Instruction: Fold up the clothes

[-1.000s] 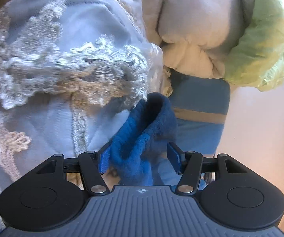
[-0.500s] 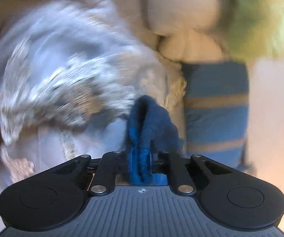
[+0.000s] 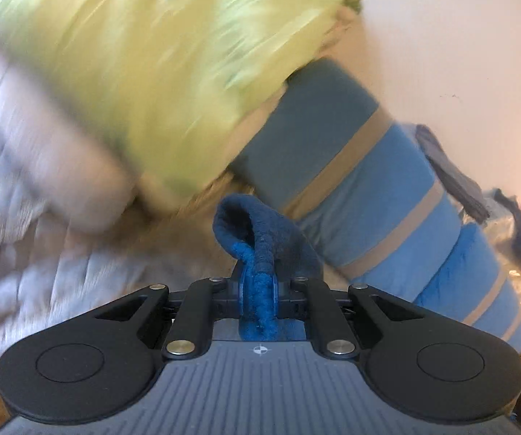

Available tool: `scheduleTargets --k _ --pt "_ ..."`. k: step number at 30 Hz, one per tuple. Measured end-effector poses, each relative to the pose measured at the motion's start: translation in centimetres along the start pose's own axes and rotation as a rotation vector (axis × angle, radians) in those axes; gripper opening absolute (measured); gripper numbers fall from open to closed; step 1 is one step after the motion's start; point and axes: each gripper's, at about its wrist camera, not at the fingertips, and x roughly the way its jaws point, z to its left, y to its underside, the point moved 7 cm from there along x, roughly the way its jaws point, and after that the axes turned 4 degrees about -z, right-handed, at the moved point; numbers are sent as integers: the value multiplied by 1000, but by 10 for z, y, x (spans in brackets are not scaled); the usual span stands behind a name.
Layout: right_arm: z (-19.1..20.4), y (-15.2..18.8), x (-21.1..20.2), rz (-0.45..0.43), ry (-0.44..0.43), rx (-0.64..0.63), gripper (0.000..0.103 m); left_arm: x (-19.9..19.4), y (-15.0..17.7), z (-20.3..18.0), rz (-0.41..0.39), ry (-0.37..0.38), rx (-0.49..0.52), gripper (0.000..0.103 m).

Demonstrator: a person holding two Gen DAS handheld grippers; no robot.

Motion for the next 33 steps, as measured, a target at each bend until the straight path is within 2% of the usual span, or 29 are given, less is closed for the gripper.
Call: scheduleTargets --k 1,3,4,5,6,7,9,13,16,19,21,23,25,26,27,28,31,33 --pt "-2 0 6 -4 -9 30 87 3 -8 -13 -13 -2 26 9" --pt "-6 -6 22 -7 -21 63 52 7 -26 -40 -41 -3 83 9" --pt "-9 -10 31 -13 -24 65 44 7 -35 -55 -57 2 118 9" --pt "-12 -15 39 -20 -27 66 30 8 -41 -67 -73 3 150 9" --pt "-19 -21 50 -31 -31 94 22 9 -47 -78 -89 -1 179 9" --pt "-25 -26 60 -36 -33 121 22 12 -53 -89 -102 -3 208 9" --pt "-40 -35 87 -40 -34 182 12 16 -67 -109 -120 7 246 9" --pt "-66 -55 143 -52 -4 240 12 22 -91 -143 -168 15 275 8" --pt "-81 -67 186 -56 -8 299 12 26 -97 -162 -199 37 286 8" --pt "-77 -68 236 -11 -37 308 9 29 -99 -180 -194 49 263 8" --pt "-67 -65 268 32 -55 314 2 29 -93 -196 -183 79 280 8" --pt "-56 -66 294 47 -30 275 5 27 -84 -214 -176 117 313 8" --pt "-51 -73 302 23 -3 277 6 22 -70 -234 -174 153 375 8" --pt "-51 -74 305 33 12 290 9 20 -63 -243 -174 170 409 8" --pt "-50 -75 308 43 26 303 17 17 -57 -251 -173 184 436 8" --pt "-48 -76 308 51 35 290 17 14 -53 -257 -172 193 454 8" --pt "-46 -77 294 38 26 248 20 2 -46 -263 -182 202 477 8" --pt "-56 -78 280 9 1 298 24 -7 -47 -258 -202 180 465 8"
